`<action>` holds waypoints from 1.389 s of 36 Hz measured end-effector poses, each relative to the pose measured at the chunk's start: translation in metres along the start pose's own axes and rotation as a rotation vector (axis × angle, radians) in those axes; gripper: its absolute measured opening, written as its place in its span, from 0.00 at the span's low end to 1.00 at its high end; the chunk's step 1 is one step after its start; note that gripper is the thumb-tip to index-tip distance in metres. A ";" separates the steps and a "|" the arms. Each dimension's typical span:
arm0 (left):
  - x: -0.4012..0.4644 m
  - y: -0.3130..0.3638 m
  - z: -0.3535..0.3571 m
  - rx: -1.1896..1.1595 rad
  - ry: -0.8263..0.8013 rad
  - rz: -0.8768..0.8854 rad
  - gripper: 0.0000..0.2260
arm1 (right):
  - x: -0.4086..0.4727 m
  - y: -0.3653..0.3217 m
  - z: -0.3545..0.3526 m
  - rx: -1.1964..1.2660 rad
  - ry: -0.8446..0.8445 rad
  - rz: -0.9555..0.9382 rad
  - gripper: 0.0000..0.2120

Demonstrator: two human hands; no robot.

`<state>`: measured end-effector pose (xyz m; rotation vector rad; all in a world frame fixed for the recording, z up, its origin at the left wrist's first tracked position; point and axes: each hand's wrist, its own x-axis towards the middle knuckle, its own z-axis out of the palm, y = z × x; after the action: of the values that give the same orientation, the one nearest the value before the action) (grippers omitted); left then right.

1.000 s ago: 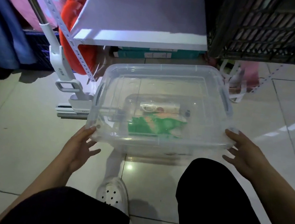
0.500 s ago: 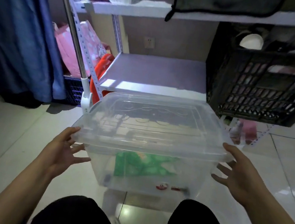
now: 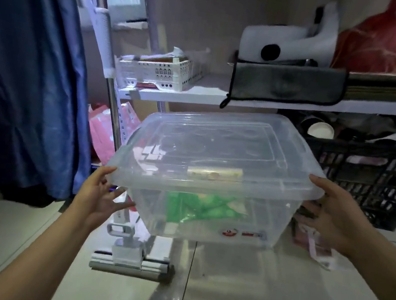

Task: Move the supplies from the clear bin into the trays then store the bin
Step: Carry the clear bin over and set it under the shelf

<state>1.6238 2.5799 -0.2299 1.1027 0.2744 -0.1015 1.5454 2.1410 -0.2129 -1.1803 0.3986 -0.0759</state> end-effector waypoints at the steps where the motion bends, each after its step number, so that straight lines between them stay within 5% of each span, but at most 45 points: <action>1: 0.009 0.004 0.004 -0.005 0.001 0.000 0.13 | 0.007 -0.003 0.002 -0.008 0.000 -0.013 0.19; 11: 0.067 0.011 0.020 0.074 0.003 -0.009 0.13 | 0.064 0.001 0.014 -0.063 0.040 -0.053 0.17; 16: 0.075 0.015 -0.005 0.355 -0.297 0.068 0.26 | 0.056 0.005 0.007 -0.313 -0.211 -0.217 0.20; 18: 0.083 0.017 -0.020 0.446 -0.311 0.075 0.30 | 0.053 0.011 0.001 -0.445 -0.282 -0.297 0.27; 25: 0.092 0.009 -0.040 0.774 -0.242 0.206 0.29 | 0.054 0.029 0.001 -0.795 -0.099 -0.446 0.51; 29: 0.090 0.014 -0.025 0.912 -0.090 0.448 0.37 | 0.055 0.027 0.004 -1.186 0.197 -0.707 0.40; 32: 0.084 0.023 -0.005 1.257 -0.001 0.857 0.36 | 0.062 0.020 0.015 -1.411 0.188 -1.160 0.23; 35: 0.083 0.026 0.013 1.538 -0.047 1.150 0.27 | 0.069 0.014 0.030 -1.515 0.150 -1.349 0.21; 39: 0.100 0.037 0.026 1.529 -0.085 1.122 0.24 | 0.083 0.004 0.046 -1.528 0.221 -1.430 0.17; 46: 0.144 0.047 0.043 1.556 -0.225 0.999 0.22 | 0.126 0.000 0.054 -1.602 0.191 -1.247 0.18; 50: 0.168 0.041 0.062 1.581 -0.132 1.088 0.21 | 0.154 -0.009 0.061 -1.614 0.237 -1.195 0.18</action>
<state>1.8047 2.5521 -0.2134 2.6401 -0.7074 0.7036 1.7108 2.1502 -0.2260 -2.8901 -0.2259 -1.0970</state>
